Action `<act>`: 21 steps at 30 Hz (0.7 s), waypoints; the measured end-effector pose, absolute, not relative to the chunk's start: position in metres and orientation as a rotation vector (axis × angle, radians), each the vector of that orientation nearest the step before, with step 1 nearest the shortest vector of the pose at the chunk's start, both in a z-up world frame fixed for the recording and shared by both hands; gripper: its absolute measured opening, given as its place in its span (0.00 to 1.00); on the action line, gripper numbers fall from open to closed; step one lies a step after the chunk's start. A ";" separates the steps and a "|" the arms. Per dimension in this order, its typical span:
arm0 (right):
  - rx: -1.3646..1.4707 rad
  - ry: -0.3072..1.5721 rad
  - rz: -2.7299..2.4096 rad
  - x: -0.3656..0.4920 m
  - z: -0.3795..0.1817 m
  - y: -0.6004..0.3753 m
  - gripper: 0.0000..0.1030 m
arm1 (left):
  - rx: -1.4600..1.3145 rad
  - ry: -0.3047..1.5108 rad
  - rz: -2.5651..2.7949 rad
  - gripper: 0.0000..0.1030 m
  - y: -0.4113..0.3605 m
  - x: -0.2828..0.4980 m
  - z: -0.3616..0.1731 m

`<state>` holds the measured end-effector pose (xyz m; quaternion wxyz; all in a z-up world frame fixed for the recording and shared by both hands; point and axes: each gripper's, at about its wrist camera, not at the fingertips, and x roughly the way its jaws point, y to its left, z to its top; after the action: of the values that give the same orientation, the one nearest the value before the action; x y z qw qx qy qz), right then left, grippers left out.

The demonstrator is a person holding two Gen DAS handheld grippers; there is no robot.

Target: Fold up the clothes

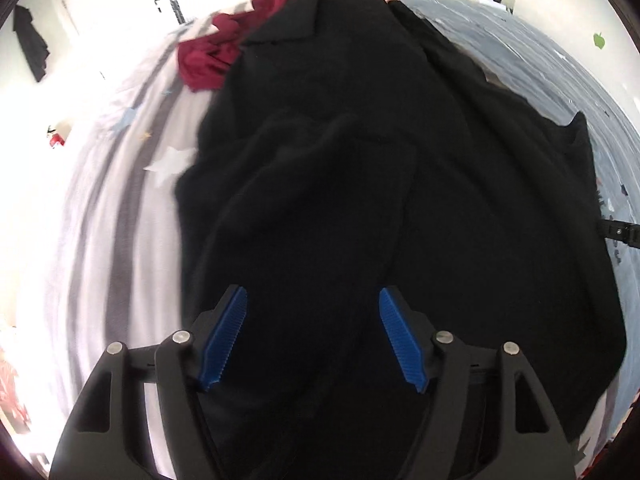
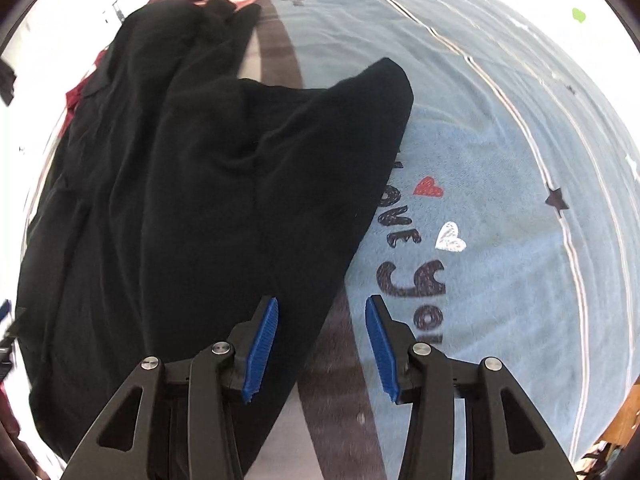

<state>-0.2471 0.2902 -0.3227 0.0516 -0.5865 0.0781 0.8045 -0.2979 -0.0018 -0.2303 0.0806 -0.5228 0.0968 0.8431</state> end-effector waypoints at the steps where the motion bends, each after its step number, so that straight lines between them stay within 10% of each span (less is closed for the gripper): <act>1: -1.786 0.250 2.448 -0.248 -0.325 0.292 0.41 | -1.573 0.279 2.504 0.61 0.003 -0.302 -0.235; 9: -1.785 0.308 2.438 -0.240 -0.338 0.300 0.50 | -1.595 0.342 2.458 0.58 0.028 -0.319 -0.261; 13: -1.784 0.316 2.425 -0.234 -0.340 0.300 0.50 | -1.666 0.250 2.511 0.04 0.012 -0.332 -0.254; 21: -1.780 0.325 2.415 -0.227 -0.335 0.297 0.50 | -1.708 -0.234 2.801 0.04 -0.151 -0.292 -0.180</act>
<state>-0.2273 0.2968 -0.3348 0.0620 -0.5888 0.1076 0.7987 -0.2922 -0.1510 -0.1798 -0.0734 -0.5179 -0.0711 0.8493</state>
